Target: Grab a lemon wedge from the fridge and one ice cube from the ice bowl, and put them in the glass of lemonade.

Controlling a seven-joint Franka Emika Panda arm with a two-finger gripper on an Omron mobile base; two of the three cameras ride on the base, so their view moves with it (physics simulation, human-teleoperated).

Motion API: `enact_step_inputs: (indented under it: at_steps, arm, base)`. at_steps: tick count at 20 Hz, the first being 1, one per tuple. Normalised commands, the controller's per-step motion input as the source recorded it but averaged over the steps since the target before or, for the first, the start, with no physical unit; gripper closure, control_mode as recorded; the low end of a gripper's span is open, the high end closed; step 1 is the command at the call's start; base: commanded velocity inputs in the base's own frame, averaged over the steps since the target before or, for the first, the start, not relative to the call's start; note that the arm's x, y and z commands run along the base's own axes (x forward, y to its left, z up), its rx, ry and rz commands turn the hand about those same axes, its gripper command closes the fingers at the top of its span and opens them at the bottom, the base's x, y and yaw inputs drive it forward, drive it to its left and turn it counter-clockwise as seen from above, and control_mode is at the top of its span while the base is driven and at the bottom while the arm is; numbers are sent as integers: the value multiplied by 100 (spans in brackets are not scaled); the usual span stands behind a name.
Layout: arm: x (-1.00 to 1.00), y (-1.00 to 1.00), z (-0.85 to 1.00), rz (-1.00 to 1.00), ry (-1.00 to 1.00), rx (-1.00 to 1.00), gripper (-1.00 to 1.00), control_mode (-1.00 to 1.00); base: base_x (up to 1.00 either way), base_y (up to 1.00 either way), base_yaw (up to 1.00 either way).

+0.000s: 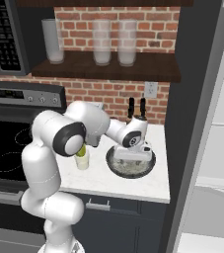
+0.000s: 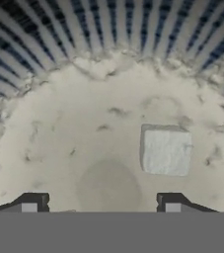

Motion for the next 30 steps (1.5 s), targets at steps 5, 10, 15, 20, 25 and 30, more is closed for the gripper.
enact_step_inputs:
  at_steps: [5,10,15,20,25,30]
  arm:
    - [4,0,-13,0,4,0,-100,-100]
    - [5,0,-10,0,2,0,-100,-100]
    - [7,0,-9,0,1,-1,-100,-100]
    - [0,0,-1,0,0,0,-100,-100]
    - [0,0,0,0,3,0,-100,-100]
    - [-24,0,0,0,0,0,-100,-100]
  base:
    - [0,0,0]
    - [0,0,0]
    - [0,0,0]
    - [0,0,0]
    - [0,0,0]
    - [0,0,0]
